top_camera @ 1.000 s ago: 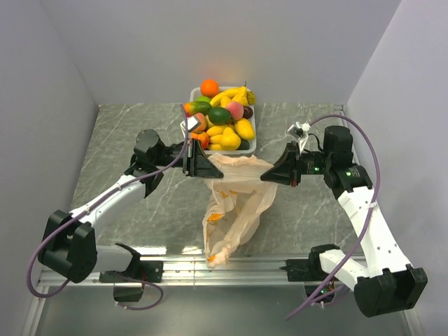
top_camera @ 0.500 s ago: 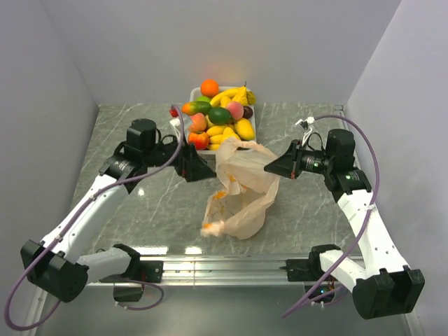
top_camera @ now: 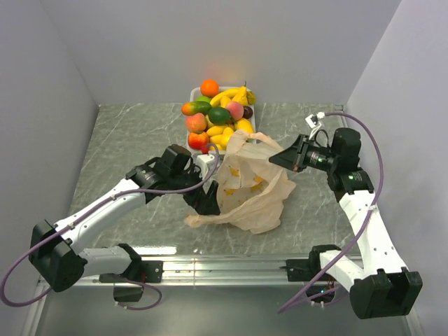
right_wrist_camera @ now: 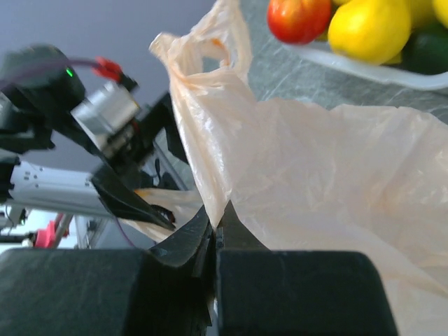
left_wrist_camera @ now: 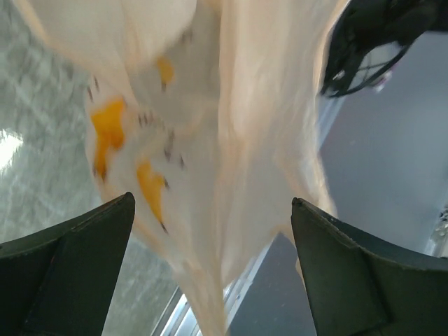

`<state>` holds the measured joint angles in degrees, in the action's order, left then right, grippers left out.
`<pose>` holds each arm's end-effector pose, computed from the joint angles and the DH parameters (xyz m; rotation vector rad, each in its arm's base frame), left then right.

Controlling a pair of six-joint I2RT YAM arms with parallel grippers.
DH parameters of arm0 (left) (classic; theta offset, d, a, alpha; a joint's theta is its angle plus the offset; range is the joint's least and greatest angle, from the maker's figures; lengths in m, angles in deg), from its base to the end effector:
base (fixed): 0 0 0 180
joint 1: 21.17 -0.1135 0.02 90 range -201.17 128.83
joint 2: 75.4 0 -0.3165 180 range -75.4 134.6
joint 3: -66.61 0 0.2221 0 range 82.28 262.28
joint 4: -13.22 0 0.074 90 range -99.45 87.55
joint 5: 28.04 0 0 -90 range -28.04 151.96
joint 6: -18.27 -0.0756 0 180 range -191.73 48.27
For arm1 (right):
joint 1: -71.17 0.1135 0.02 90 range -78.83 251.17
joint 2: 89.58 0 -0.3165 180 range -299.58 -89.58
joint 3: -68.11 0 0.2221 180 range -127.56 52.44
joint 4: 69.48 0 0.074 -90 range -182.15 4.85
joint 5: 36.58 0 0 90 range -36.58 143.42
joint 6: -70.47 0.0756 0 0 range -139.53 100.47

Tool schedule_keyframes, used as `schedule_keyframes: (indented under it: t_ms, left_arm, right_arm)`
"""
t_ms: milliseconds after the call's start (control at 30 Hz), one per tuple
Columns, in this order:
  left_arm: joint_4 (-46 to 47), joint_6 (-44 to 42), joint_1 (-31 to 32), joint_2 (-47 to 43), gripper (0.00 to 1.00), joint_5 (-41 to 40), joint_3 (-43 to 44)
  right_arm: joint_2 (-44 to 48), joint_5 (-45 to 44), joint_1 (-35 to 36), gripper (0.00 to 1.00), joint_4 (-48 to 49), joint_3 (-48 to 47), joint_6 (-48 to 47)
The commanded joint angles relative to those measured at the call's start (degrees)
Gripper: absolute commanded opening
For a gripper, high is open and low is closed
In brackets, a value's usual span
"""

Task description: Place the fake fruits into the plastic bag and tie a complex knot

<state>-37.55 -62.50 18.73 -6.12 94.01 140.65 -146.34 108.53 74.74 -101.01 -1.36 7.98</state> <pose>0.1471 -0.1753 0.3286 0.9271 2.3002 -1.0572 0.1699 0.0727 0.3893 -0.2885 1.9287 1.2687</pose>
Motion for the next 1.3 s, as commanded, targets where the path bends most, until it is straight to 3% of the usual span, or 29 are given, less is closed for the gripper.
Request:
schedule_keyframes:
  t_ms: [0,100,200,233,300,367,467,633,867,933,1033,1067,1133,1167,1200,1233,1267]
  left_arm:
    - [-2.17,-4.22,0.35,-1.68,0.99,-2.26,-1.76]
    - [-2.26,-8.44,1.05,-3.35,0.94,-1.64,-3.26]
    - [-1.74,-10.54,1.32,-3.88,0.82,-2.08,-3.88]
    - [-0.86,-9.68,1.32,-4.41,0.82,-2.95,-3.79]
    - [3.86,-7.15,1.15,-7.21,0.94,-8.37,-3.79]
    - [7.22,-5.02,0.45,-8.54,0.99,-10.60,-3.61]
    - [9.95,-3.88,-0.44,-7.58,0.99,-11.84,-2.56]
    - [9.87,0.07,-0.44,1.99,0.99,-9.55,0.25]
    - [13.03,3.16,-0.88,9.64,0.99,-14.30,-0.28]
    - [13.03,3.16,-0.88,10.79,0.99,-9.66,0.17]
    - [15.05,5.52,-1.23,10.97,0.76,1.23,-0.71]
    - [16.10,6.75,-1.23,10.53,0.59,3.35,-1.23]
    - [20.40,10.08,-1.49,8.34,0.40,9.05,-3.17]
    - [21.28,11.23,-1.49,7.72,0.19,10.12,-3.61]
    - [22.34,12.37,-1.75,6.59,0.07,11.18,-3.87]
    - [23.30,14.74,-1.93,6.23,0.00,12.23,-3.70]
    - [23.75,16.24,-2.02,5.79,0.00,11.98,-3.44]
  right_arm:
    - [1.82,0.52,-2.95,0.00,5.31,-0.16,4.12]
    - [1.73,2.53,-5.40,0.00,6.01,0.79,5.97]
    - [0.77,5.87,-6.38,0.00,9.34,1.85,8.09]
    - [0.50,6.75,-6.30,0.00,9.44,1.86,8.00]
    - [0.94,9.04,-6.21,0.00,13.19,2.64,9.39]
    - [1.38,10.27,-6.21,0.00,14.71,3.00,9.76]
    - [0.94,11.86,-6.03,0.00,13.32,2.30,7.66]
    - [0.33,13.35,-5.86,0.00,14.80,1.33,7.56]
    - [-0.55,15.46,-4.28,0.00,15.77,-0.60,7.30]
    - [-0.82,15.29,-3.84,0.00,17.42,-0.78,7.03]
    - [-1.95,13.80,-3.84,0.00,20.16,-1.39,6.77]
    - [-2.57,12.84,-3.84,0.00,20.16,-2.00,6.16]
    - [-4.76,11.60,-3.84,0.00,20.95,-4.02,5.10]
    - [-5.55,10.99,-3.84,0.00,20.43,-4.90,4.49]
    - [-6.69,8.81,-3.92,0.00,18.43,-6.82,2.57]
    - [-7.05,7.31,-3.93,0.00,16.49,-7.89,1.07]
    - [-7.41,4.59,-3.84,0.07,13.60,-9.12,-0.94]
